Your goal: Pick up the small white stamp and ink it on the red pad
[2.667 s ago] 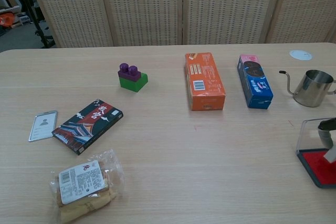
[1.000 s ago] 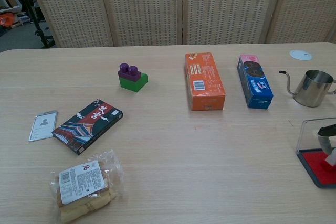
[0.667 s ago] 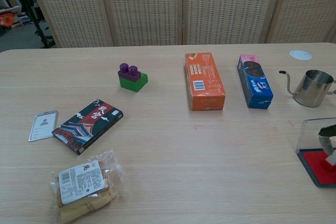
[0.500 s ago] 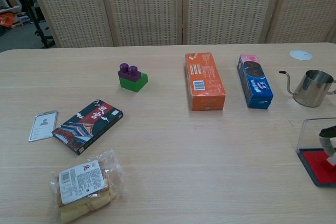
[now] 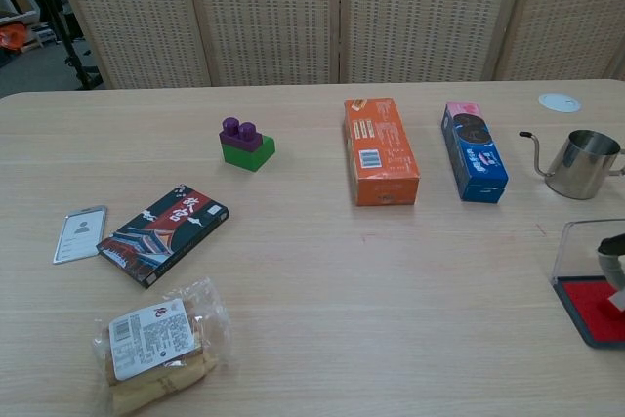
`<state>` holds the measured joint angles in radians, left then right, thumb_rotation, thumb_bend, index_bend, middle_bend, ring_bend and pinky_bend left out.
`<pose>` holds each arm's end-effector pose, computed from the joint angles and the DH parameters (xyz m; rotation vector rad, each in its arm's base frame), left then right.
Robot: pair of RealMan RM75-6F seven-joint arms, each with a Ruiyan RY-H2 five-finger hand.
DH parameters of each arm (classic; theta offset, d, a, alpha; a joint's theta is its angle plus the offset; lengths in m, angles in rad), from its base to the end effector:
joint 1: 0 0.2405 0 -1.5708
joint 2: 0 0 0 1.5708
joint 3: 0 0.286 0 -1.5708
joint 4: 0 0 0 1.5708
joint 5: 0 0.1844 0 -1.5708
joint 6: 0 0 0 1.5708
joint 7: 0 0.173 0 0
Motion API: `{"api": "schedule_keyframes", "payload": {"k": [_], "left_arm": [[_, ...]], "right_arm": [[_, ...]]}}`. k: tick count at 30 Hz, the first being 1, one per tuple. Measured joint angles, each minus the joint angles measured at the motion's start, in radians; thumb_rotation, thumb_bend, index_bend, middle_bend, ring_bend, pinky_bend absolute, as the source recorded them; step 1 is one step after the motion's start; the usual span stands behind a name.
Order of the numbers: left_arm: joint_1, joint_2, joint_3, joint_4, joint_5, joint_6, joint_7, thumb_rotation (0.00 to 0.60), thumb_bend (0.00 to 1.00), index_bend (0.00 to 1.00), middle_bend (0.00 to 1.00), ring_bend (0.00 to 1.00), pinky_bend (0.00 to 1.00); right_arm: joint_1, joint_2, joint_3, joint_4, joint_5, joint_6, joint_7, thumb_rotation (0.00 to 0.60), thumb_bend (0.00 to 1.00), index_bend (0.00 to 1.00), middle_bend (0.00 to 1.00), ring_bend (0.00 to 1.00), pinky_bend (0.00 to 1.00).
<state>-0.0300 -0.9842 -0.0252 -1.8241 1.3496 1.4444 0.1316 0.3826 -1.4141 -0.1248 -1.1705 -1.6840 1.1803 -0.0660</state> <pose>-0.3335 0.1827 0.2198 -1.2966 -1.0111 -0.7053 -0.3253 -0.2691 0.0454 2.0406 -0.6873 0.6686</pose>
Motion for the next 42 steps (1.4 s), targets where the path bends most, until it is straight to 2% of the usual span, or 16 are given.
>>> {"api": "schedule_keyframes", "payload": {"k": [9, 14, 22, 32, 42], "left_arm": [[0.003, 0.005, 0.001, -0.001, 0.007, 0.004, -0.012, 0.6, 0.0, 0.0, 0.0, 0.0, 0.0], [0.006, 0.01, 0.002, -0.001, 0.013, 0.009, -0.025, 0.6, 0.0, 0.0, 0.0, 0.0, 0.0], [0.006, 0.015, 0.004, 0.002, 0.017, 0.006, -0.036, 0.6, 0.0, 0.0, 0.0, 0.0, 0.0], [0.008, 0.021, 0.001, 0.006, 0.016, 0.006, -0.053, 0.6, 0.0, 0.0, 0.0, 0.0, 0.0], [0.008, 0.023, 0.003, 0.007, 0.019, 0.004, -0.057, 0.6, 0.0, 0.0, 0.0, 0.0, 0.0]], "right_arm": [[0.004, 0.067, 0.007, -0.119, -0.022, 0.035, -0.038, 0.6, 0.52, 0.55, 0.92, 0.98, 1.0], [0.022, 0.103, 0.02, -0.229, -0.04, 0.039, -0.096, 0.6, 0.52, 0.55, 0.92, 0.98, 1.0], [0.072, 0.102, 0.057, -0.371, -0.021, -0.057, -0.261, 0.6, 0.52, 0.55, 0.92, 0.98, 1.0], [0.115, 0.004, 0.107, -0.406, 0.097, -0.17, -0.415, 0.6, 0.52, 0.55, 0.92, 0.98, 1.0], [0.12, -0.035, 0.106, -0.392, 0.132, -0.186, -0.462, 0.6, 0.52, 0.55, 0.92, 0.98, 1.0]]}}
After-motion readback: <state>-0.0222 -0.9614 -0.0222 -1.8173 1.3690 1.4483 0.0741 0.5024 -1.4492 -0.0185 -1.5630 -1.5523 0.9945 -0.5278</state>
